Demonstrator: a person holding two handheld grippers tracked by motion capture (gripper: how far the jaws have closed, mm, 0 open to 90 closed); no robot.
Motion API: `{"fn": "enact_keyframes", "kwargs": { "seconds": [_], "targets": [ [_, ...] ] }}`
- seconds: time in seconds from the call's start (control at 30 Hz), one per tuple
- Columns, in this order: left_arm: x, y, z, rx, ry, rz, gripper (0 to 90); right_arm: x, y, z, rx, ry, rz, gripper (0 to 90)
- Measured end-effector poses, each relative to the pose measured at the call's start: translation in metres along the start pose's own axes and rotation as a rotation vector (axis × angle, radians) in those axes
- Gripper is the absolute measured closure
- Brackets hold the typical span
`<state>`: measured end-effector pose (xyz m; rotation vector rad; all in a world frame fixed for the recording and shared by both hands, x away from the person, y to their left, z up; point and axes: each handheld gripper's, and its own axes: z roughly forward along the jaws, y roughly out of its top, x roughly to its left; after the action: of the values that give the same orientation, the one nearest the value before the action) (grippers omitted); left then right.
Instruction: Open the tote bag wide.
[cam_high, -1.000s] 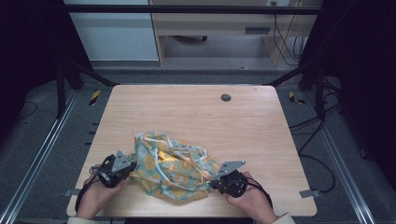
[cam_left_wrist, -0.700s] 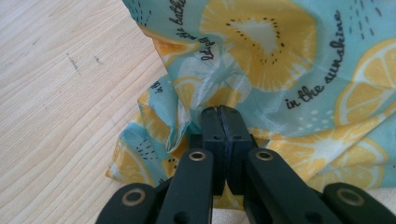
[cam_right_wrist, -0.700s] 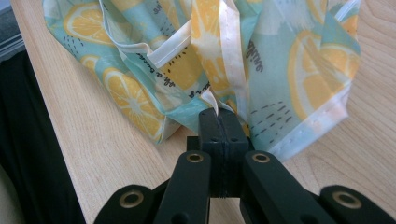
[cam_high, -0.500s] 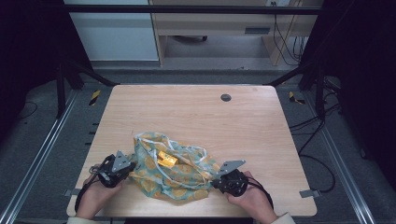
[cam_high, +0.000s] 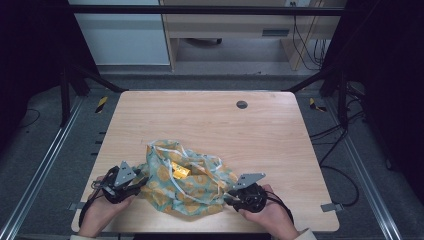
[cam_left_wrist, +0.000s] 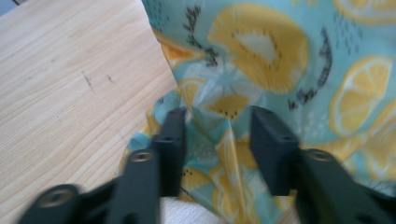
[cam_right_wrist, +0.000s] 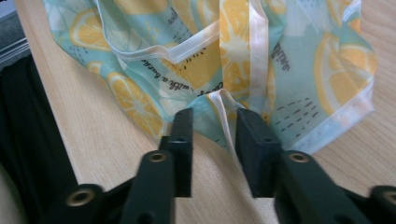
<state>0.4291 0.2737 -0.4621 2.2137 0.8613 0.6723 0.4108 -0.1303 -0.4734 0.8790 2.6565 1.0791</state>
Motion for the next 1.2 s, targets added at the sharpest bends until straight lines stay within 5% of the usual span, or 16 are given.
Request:
{"fn": "enact_keyframes", "kwargs": {
  "seconds": [0.13,0.27,0.57,0.97,1.2],
  "targets": [
    [-0.003,0.002,-0.008,-0.018,-0.004,-0.011,45.8,0.004,0.003,-0.008,-0.031,-0.005,-0.015,50.5],
    [-0.009,0.006,-0.013,-0.039,0.002,0.002,45.6,0.009,0.008,-0.019,-0.069,-0.010,-0.018,38.0],
    [-0.017,0.009,-0.017,-0.055,0.004,-0.009,41.5,0.014,0.038,-0.042,-0.171,0.001,-0.033,34.2],
    [-0.009,0.006,-0.014,-0.064,-0.031,-0.089,13.0,-0.012,0.109,0.022,-0.204,-0.009,0.006,47.4],
    [-0.006,0.006,-0.016,-0.081,-0.031,-0.118,12.6,-0.016,0.122,0.039,-0.154,-0.005,0.006,86.7]
  ]
}}
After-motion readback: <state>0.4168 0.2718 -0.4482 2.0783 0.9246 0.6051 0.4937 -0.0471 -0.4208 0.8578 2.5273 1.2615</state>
